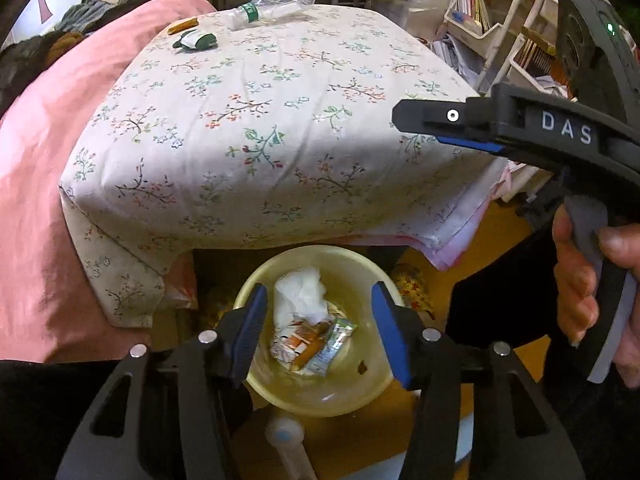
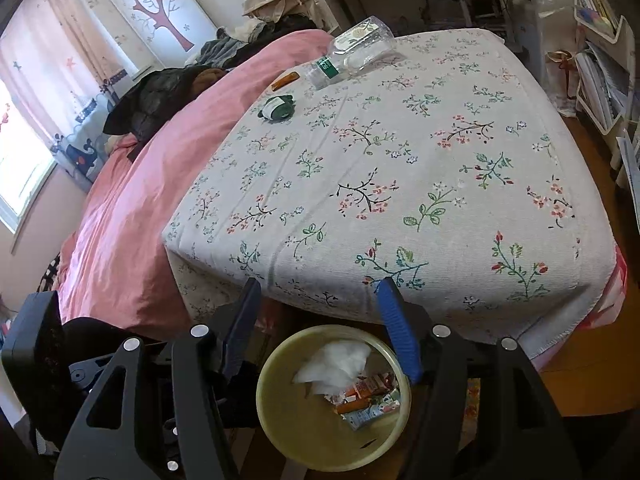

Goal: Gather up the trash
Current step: 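Carry the peel and tissue over the yellow bin and open both tools, then raise both open tools back toward the table, then grasp the clear water bottle with the right tool while the left tool reaches the green cloth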

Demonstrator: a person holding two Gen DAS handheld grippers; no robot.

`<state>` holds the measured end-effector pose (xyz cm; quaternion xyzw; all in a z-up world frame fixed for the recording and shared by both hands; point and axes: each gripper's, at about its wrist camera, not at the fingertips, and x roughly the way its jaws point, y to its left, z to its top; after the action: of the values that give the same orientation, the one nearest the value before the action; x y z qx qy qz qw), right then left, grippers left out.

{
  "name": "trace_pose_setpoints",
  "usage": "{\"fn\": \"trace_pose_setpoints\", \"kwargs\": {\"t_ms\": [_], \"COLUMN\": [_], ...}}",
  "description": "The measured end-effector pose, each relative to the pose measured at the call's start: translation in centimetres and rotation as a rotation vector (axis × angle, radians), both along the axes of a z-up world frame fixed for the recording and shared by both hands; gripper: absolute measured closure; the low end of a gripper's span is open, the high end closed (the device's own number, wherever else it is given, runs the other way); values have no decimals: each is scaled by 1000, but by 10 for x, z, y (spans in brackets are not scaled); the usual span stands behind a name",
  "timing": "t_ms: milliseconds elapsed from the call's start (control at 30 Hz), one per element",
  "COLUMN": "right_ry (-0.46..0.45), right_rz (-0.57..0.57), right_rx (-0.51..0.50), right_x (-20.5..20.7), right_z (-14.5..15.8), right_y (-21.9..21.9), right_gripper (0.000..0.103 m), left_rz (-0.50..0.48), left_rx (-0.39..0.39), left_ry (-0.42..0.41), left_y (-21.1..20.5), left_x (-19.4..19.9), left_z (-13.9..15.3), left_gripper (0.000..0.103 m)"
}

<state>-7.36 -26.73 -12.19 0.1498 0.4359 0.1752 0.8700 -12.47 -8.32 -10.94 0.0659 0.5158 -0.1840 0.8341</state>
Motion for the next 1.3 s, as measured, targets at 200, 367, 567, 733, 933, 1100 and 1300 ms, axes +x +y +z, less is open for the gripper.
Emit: {"fn": "trace_pose_setpoints", "kwargs": {"t_ms": [200, 367, 567, 733, 933, 1100, 1300], "right_ry": [6, 7, 6, -2, -20, -27, -88], "right_rz": [-2, -2, -3, 13, 27, 18, 18], "right_rx": [-7, -14, -19, -51, -69, -61, -114], "right_x": [0, 0, 1, -1, 10, 51, 127], "right_z": [-2, -4, -5, -3, 4, 17, 40], "right_y": [2, 3, 3, 11, 18, 21, 29], "right_gripper": [44, 39, 35, 34, 34, 31, 29], "left_rz": [38, 112, 230, 323, 386, 401, 448], "left_rx": [15, 15, -22, -55, -89, -111, -136], "left_ry": [-68, -165, -223, -242, -244, -195, -158], "left_y": [2, 12, 30, 42, 60, 71, 78], "left_x": [1, 4, 14, 40, 89, 137, 198], "left_z": [6, 18, 27, 39, 54, 55, 51], "left_gripper": [36, 25, 19, 19, 18, 16, 16]}}
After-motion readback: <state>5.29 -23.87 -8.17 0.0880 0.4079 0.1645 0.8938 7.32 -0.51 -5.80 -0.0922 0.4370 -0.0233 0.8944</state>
